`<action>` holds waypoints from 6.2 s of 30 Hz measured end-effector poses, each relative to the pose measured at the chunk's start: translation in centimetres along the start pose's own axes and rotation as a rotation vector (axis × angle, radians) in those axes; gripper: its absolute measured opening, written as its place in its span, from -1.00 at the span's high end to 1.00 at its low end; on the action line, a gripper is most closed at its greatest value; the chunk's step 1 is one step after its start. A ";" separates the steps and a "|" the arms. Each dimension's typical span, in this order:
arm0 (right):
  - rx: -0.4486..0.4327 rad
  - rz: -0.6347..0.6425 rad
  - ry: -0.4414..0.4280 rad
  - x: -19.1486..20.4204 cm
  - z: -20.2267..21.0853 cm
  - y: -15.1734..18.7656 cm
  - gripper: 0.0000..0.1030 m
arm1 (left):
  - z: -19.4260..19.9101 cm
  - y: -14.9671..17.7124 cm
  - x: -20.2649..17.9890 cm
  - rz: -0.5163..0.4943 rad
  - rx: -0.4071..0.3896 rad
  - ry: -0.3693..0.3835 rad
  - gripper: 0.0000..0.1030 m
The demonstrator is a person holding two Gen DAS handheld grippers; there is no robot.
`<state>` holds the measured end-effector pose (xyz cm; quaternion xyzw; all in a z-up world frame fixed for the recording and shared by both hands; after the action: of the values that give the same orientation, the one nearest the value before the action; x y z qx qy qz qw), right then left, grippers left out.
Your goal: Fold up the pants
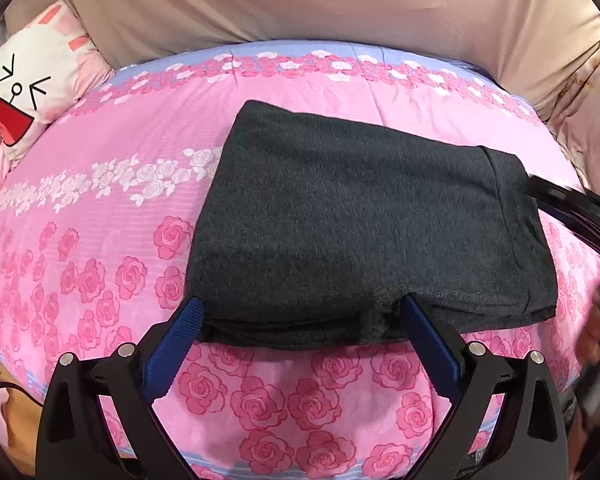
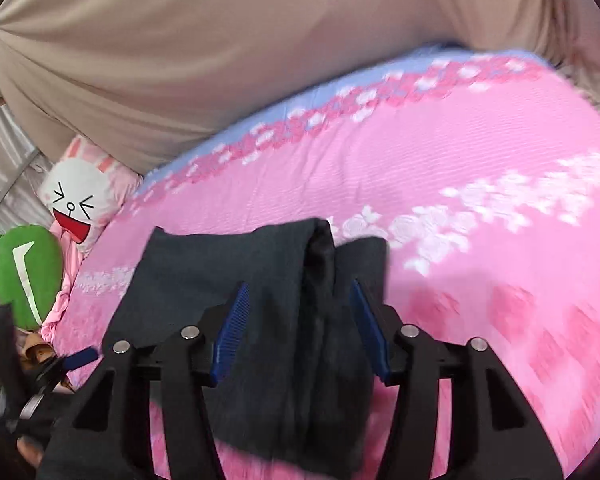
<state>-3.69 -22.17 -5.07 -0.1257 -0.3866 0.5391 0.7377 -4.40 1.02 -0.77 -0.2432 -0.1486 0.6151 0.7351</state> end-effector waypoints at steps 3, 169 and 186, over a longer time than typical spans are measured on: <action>0.009 0.032 -0.001 1.1 -1.0 -0.1 0.76 | 1.4 0.0 -0.3 -0.024 -0.035 0.019 -0.89; -0.665 0.153 -0.130 14.0 13.4 -14.6 0.41 | 16.6 -22.7 0.0 -0.098 -0.689 0.037 0.65; -0.234 -0.252 0.017 -4.5 -11.8 -16.5 0.13 | -17.4 -26.0 5.1 0.079 -0.176 0.106 0.17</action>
<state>15.60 -29.88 -4.99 -0.1659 -0.4530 0.3926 0.7830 27.26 -0.30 -1.73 -0.3448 -0.1534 0.6146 0.6927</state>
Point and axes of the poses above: each gripper's, at about its wrist camera, not at the fingertips, and z roughly against the way its jaws point, x to its left, y to its underside, the point moved 2 cm from there along -z, roughly the way its jaws point, and after that the axes turned 2 degrees about y, right-handed, at the moved point
